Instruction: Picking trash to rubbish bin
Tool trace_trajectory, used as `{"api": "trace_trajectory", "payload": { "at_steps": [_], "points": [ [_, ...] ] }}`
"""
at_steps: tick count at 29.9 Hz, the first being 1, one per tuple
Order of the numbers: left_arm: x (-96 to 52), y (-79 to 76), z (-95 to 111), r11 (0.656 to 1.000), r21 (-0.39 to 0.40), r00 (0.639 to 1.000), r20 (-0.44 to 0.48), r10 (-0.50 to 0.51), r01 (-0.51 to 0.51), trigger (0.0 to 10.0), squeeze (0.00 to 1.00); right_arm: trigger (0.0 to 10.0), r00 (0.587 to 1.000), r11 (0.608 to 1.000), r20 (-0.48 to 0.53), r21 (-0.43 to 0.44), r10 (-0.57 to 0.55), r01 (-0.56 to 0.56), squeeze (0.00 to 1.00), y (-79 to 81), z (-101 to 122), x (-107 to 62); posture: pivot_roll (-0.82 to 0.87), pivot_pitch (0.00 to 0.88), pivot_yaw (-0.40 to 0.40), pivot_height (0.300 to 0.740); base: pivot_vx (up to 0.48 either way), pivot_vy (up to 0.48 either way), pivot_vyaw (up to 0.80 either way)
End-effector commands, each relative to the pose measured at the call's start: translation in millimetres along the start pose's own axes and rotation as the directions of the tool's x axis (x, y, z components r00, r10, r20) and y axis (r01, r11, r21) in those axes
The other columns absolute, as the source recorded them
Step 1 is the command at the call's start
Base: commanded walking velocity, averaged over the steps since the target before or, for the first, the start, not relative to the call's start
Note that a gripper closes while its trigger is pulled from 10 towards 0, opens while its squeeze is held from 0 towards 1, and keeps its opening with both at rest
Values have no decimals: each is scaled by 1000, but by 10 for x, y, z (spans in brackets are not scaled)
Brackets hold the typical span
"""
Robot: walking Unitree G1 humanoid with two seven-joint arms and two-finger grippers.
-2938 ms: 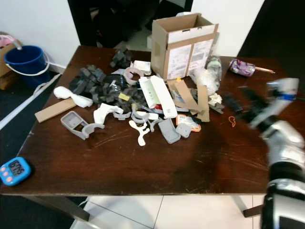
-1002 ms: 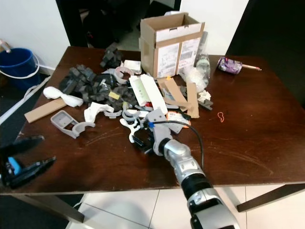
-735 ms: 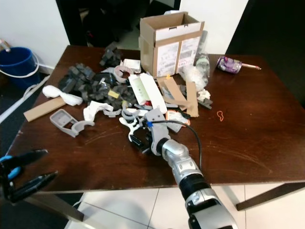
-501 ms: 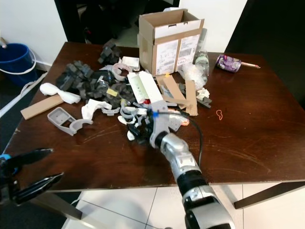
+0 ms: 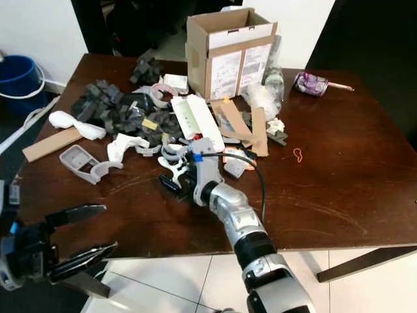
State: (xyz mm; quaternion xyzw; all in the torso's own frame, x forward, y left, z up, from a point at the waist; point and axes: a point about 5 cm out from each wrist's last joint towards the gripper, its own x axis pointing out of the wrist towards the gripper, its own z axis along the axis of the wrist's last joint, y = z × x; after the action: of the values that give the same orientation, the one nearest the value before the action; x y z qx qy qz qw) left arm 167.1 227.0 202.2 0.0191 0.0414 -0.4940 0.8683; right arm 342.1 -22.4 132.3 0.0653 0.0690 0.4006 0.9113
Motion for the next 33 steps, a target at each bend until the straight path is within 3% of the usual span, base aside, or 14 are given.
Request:
{"api": "trace_trajectory", "payload": {
  "at_steps": [1,20,33],
  "points": [
    [-13,-31,-31,1000,-10,1000,-22,11,-11,10000,0,10000,1000,1000,-14,20,-4,4,0,25,-55,-12,217,171,-122,740,0,0,0],
    [-257,81,15,977,85,975,-90,201,-194,10000,0,10000,997,997,43,58,-58,55,0,-5,71,46,236,171,-140,740,0,0,0],
    [-344,103,10,965,107,961,-117,250,-238,10000,0,10000,997,999,-69,5,-38,39,0,55,-112,70,248,162,-143,740,0,0,0]
  ]
}}
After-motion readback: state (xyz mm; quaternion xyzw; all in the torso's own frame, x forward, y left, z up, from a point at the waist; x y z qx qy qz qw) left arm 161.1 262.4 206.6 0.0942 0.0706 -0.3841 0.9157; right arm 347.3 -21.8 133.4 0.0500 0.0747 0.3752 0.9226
